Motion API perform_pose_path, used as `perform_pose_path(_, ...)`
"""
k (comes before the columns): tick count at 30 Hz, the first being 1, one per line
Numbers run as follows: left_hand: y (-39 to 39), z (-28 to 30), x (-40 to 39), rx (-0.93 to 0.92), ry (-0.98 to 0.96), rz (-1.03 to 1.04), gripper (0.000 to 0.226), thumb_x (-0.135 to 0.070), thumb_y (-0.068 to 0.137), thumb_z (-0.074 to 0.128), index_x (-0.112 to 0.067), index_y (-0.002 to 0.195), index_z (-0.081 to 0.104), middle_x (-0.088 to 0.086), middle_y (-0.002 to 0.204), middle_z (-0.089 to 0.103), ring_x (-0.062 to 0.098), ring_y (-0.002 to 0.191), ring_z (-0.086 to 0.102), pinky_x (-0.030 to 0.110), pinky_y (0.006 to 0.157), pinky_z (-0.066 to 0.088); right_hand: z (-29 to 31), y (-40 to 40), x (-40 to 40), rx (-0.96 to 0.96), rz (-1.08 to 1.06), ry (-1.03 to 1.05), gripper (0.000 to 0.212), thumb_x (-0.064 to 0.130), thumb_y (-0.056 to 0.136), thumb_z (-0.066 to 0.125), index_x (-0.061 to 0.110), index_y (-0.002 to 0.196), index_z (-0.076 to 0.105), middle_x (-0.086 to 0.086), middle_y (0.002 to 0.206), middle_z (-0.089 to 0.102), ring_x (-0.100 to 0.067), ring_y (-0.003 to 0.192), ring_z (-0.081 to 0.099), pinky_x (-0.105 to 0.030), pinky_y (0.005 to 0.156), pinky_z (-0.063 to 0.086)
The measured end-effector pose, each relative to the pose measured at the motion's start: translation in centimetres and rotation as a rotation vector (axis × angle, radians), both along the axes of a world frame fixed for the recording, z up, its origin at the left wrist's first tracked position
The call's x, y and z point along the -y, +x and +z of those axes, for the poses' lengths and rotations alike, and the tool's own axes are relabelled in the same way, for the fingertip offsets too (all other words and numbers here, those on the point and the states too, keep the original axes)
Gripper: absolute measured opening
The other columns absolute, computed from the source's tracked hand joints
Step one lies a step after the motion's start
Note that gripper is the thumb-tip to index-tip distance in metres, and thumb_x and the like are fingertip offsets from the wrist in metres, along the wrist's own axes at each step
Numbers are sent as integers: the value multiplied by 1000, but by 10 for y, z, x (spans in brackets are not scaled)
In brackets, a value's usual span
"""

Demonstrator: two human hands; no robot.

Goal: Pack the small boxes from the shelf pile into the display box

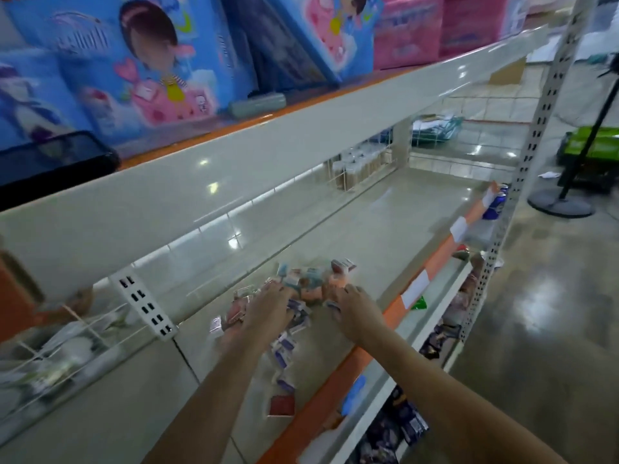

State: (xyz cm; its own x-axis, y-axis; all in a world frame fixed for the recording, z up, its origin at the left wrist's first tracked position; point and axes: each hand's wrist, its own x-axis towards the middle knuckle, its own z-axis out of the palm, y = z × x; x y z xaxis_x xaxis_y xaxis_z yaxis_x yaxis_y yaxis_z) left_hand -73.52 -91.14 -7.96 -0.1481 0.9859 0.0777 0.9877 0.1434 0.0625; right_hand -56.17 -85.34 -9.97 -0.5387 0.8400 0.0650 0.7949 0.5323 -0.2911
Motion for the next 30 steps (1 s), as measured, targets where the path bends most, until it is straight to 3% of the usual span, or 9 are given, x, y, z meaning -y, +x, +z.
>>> perform_pose_path(6, 9, 8, -6, -59, -1, 101, 38, -28, 87, 61, -26, 124, 52, -1, 127, 53, 21, 117, 48, 34, 89, 43, 1, 10, -13, -162, 147, -42, 32, 27, 95, 49, 10, 122, 54, -9, 122, 53, -25, 107, 53, -30, 89, 41)
perform_pose_path(10, 10, 12, 10, -17, 191, 137, 32, -37, 86, 62, -31, 116, 56, -8, 115, 62, 14, 105, 55, 24, 79, 39, 9, 11, -12, -293, 213, -95, 28, 23, 89, 57, 17, 117, 60, -2, 121, 52, -20, 102, 56, -27, 86, 45)
perform_pose_path(15, -8, 21, 58, 0, 308, 181, 34, -42, 84, 62, -26, 114, 63, -3, 115, 62, 17, 106, 54, 29, 89, 41, 25, -16, 8, -460, 385, -116, 23, 14, 83, 65, 13, 105, 65, -3, 109, 56, -21, 97, 56, -24, 81, 43)
perform_pose_path(18, -21, 29, 106, 55, 347, 263, 32, -39, 79, 69, -19, 104, 69, 3, 103, 64, 23, 100, 56, 35, 86, 44, 34, -45, 35, -496, 483, -120, 30, 16, 82, 65, 14, 112, 63, 1, 112, 53, -15, 97, 52, -14, 75, 33)
perform_pose_path(23, -41, 42, 215, 92, 437, 457, 22, -27, 75, 76, -20, 95, 72, 2, 91, 62, 24, 91, 57, 35, 78, 47, 48, -101, 109, -526, 720, -192, 28, 12, 84, 65, 13, 111, 64, -1, 108, 55, -14, 94, 56, -16, 84, 44)
perform_pose_path(30, -58, 47, 403, 104, 500, 738, 21, -25, 76, 76, -19, 95, 73, 1, 87, 60, 23, 90, 55, 37, 80, 47, 56, -169, 266, -509, 953, -255, 26, 13, 84, 64, 14, 110, 64, 0, 106, 59, -14, 93, 59, -13, 76, 39)
